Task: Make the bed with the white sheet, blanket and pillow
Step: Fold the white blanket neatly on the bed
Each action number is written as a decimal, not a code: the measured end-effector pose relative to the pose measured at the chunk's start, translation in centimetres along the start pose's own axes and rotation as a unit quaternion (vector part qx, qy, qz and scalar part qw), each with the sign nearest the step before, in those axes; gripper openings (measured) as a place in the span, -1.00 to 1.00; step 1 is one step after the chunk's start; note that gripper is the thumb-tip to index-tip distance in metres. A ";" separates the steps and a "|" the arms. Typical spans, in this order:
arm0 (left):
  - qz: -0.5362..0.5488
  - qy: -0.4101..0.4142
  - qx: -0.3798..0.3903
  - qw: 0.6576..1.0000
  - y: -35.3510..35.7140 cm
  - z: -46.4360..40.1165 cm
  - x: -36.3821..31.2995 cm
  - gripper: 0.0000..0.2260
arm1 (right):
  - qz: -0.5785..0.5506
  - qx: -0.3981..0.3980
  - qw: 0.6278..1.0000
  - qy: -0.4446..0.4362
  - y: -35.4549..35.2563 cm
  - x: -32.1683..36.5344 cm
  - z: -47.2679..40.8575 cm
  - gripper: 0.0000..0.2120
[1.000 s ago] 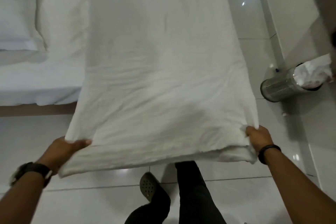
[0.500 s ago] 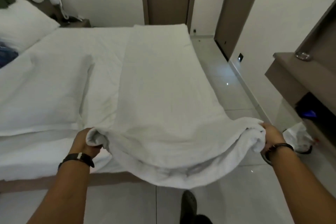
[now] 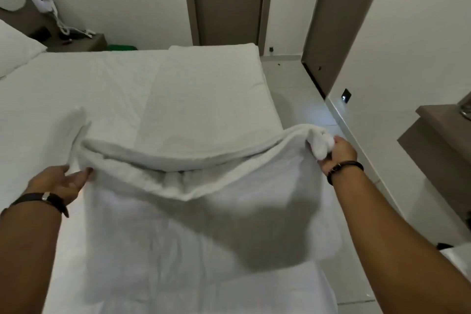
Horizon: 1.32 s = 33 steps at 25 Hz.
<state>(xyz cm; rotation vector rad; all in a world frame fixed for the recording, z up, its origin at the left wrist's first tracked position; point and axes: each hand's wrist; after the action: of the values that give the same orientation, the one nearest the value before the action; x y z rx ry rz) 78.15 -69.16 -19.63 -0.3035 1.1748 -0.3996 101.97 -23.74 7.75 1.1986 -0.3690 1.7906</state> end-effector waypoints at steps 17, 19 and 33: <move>-0.559 0.165 0.094 0.807 -3.7 10.1 4.8 -0.03 | 0.811 0.091 0.521 -0.249 -5.0 -26.8 -9.5 -0.12; -0.565 0.104 0.088 0.814 -6.0 10.7 4.6 -0.01 | 0.828 0.045 0.524 -0.195 -7.1 -25.1 -8.8 -0.09; -0.574 0.178 0.083 0.795 1.6 -2.6 -1.7 -0.04 | 0.819 -0.005 0.530 -0.220 1.9 -21.5 -21.2 -0.15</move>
<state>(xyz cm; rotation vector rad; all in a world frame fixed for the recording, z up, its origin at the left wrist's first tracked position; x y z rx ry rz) 75.43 -66.98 -19.80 -0.8115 1.1954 -1.6834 90.53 -21.91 -20.20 1.2455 -2.4764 2.7805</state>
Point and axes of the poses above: each hand's wrist, its own z-axis away from the middle knuckle, its own y-axis out of the palm, x = y × z, and after that the axes turned 3 degrees about y, right-handed
